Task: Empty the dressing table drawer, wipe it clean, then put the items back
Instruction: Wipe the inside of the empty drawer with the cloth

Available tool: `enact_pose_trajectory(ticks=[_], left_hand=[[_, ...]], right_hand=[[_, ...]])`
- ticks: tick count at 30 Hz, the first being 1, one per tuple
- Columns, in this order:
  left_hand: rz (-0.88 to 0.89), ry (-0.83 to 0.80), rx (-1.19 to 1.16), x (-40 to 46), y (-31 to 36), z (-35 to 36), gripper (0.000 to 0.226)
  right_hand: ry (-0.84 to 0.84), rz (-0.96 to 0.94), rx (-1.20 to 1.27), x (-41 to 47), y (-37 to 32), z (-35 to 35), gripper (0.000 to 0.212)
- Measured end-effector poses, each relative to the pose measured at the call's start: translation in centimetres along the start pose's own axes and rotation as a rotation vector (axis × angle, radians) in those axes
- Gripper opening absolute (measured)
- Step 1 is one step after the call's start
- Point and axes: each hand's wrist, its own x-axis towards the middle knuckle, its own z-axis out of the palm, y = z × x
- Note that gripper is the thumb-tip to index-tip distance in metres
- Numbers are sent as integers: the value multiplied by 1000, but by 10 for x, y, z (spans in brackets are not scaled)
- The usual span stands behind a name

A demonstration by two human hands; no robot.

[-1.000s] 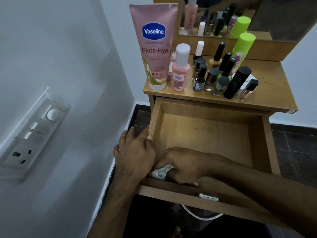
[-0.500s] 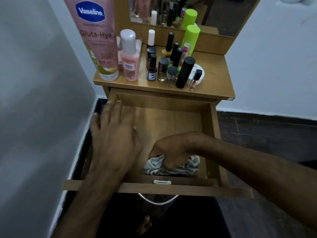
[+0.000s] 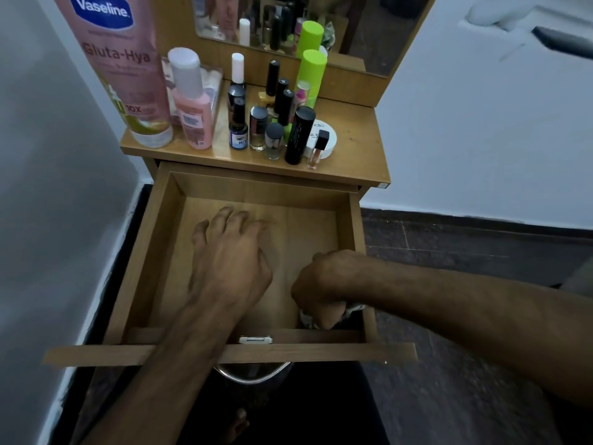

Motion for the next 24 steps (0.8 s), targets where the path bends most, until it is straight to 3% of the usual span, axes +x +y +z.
enact_pose_trajectory(ticks=[5,9,13,17,22,24], left_hand=[[12,0,-8,1,2,5,49],[35,-6,-24,3,0,5,49],[30,1,-42,4,-2,5,48],[23,25,-48,3,-2,6,48],[18,31,-45,2,-2,6,48],[22,24,-41,0,-1,5,48]], right_hand=[[-38,15,-62,-3,-2,1,12],[-28,61,-36,-1,-6,-4,28],[-26,101,-44,-4,-5,-9,10],[-56,132,-64,-12,-11,-7,19],[24,153,-48,-42,-6,-7,9],[-3,180,-33,-62,2,-1,14]])
